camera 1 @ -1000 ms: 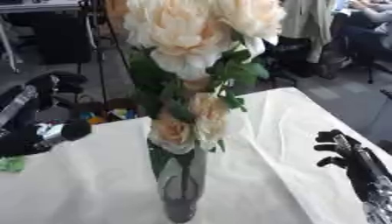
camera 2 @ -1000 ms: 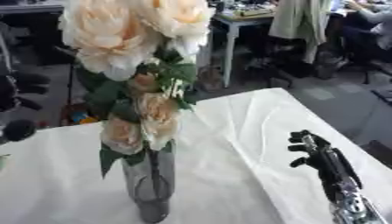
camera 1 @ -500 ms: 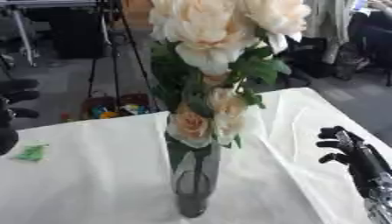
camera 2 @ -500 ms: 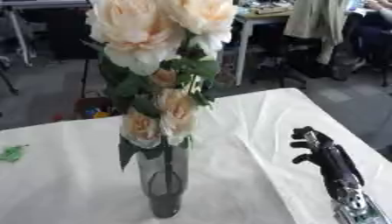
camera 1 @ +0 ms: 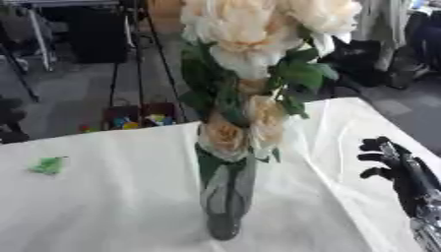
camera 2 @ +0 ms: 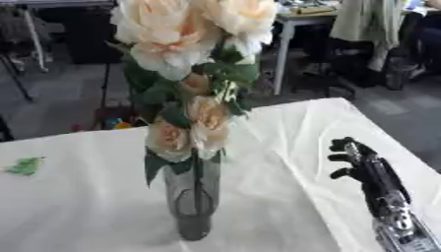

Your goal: Arrange flowers into the vase.

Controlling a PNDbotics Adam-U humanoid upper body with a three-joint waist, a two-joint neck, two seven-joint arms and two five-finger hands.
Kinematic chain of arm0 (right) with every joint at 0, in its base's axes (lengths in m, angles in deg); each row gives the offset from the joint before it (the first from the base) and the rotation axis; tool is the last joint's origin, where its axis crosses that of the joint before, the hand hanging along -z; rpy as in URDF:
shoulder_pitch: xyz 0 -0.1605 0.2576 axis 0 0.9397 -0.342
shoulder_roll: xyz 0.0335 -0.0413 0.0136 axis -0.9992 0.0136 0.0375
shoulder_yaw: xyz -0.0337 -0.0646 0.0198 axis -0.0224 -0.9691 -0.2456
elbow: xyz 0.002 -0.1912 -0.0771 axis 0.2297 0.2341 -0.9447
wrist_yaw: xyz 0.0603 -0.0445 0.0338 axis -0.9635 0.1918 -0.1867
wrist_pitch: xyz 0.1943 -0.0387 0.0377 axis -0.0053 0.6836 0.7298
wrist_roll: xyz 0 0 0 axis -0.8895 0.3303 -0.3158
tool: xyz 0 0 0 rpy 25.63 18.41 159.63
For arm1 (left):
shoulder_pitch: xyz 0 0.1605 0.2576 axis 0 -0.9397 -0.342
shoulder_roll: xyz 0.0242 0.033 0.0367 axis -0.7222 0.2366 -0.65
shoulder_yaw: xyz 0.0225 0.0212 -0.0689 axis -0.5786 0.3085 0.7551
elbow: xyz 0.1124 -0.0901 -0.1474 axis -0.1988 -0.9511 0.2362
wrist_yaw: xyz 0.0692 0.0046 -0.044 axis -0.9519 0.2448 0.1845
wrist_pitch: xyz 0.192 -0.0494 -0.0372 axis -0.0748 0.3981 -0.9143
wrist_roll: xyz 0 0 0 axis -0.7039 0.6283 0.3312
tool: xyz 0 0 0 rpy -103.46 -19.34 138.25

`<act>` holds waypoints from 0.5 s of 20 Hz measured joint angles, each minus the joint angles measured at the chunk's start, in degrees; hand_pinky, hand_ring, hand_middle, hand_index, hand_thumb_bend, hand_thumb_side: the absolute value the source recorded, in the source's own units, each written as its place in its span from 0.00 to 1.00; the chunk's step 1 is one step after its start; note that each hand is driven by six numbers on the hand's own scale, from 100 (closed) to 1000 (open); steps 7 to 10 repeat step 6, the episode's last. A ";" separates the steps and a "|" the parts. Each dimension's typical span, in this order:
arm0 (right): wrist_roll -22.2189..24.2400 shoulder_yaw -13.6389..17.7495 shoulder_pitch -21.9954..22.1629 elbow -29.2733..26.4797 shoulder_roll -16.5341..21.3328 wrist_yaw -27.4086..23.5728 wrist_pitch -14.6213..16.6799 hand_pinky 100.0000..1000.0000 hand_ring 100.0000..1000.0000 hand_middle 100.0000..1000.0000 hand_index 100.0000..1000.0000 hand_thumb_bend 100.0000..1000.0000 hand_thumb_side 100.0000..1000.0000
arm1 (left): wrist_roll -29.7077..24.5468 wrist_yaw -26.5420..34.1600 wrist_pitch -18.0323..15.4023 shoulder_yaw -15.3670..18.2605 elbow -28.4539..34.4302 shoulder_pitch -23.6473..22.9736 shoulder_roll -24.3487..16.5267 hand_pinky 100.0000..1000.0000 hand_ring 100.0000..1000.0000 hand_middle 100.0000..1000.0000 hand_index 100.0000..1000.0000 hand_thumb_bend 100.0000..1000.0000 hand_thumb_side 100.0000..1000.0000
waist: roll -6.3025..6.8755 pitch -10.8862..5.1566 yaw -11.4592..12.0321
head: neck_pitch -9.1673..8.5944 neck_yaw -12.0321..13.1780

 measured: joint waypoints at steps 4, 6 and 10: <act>-0.17 0.25 0.17 0.00 -0.06 0.00 0.05 0.42 0.67 0.65 0.74 0.00 0.82 | 0.78 0.36 -0.68 0.64 0.11 -1.35 0.93 0.70 0.82 0.80 0.83 1.00 0.77 | 0.19 -0.02 0.19 | 0.28 0.27; -0.30 0.33 0.32 0.00 -0.12 0.00 0.02 0.42 0.67 0.65 0.74 0.00 0.82 | 1.19 0.54 -0.94 0.85 0.19 -1.77 1.36 0.70 0.82 0.79 0.83 1.00 0.77 | 0.17 -0.02 0.37 | 0.33 0.26; -0.30 0.33 0.32 0.00 -0.12 0.00 0.02 0.42 0.67 0.65 0.74 0.00 0.82 | 1.19 0.54 -0.94 0.85 0.19 -1.77 1.36 0.70 0.82 0.79 0.83 1.00 0.77 | 0.17 -0.02 0.37 | 0.33 0.26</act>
